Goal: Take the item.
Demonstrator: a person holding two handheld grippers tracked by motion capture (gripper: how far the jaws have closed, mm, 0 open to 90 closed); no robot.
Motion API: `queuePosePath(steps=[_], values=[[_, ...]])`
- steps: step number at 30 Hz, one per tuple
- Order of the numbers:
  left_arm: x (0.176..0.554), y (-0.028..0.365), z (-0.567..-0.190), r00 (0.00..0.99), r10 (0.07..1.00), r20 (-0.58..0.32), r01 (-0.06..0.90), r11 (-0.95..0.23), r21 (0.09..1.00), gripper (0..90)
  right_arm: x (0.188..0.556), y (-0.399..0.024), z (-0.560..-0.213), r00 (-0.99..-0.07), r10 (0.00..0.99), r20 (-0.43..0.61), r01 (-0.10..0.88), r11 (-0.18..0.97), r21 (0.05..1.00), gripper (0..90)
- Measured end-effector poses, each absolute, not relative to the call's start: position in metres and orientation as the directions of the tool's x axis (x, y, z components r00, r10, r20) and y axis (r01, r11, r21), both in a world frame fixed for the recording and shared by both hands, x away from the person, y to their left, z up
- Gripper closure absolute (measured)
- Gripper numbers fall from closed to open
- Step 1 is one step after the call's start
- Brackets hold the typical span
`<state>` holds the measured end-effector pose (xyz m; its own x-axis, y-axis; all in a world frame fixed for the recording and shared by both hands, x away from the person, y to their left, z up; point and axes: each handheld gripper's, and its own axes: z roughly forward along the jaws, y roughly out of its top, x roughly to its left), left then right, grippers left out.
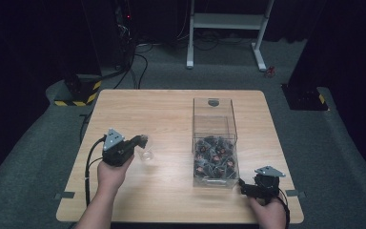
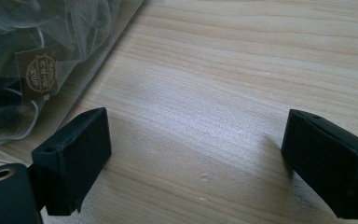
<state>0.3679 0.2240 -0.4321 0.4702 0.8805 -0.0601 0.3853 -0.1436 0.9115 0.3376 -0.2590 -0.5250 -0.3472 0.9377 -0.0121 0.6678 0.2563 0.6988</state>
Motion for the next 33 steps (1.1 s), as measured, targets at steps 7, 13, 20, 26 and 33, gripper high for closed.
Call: queuePosePath(steps=[7,13,20,26,33], values=[[0.370,0.223,-0.439,0.465,0.883,-0.056,0.405,-0.157,0.901,90.0,0.338,-0.259,-0.525,-0.348,0.938,-0.012,0.667,0.257,0.699,8.0],[0.373,0.221,-0.446,0.459,0.888,-0.030,0.422,-0.188,0.887,89.9,0.338,-0.259,-0.525,-0.347,0.938,-0.012,0.668,0.256,0.699,8.0],[0.375,0.218,-0.451,0.458,0.889,-0.009,0.439,-0.217,0.872,89.2,0.338,-0.259,-0.525,-0.347,0.938,-0.012,0.667,0.257,0.699,8.0],[0.377,0.217,-0.450,0.450,0.893,-0.031,0.439,-0.191,0.878,70.8,0.338,-0.259,-0.525,-0.348,0.938,-0.012,0.667,0.257,0.699,8.0],[0.371,0.221,-0.443,0.443,0.896,-0.039,0.417,-0.167,0.893,45.5,0.337,-0.259,-0.525,-0.348,0.937,-0.013,0.667,0.257,0.699,8.1]])
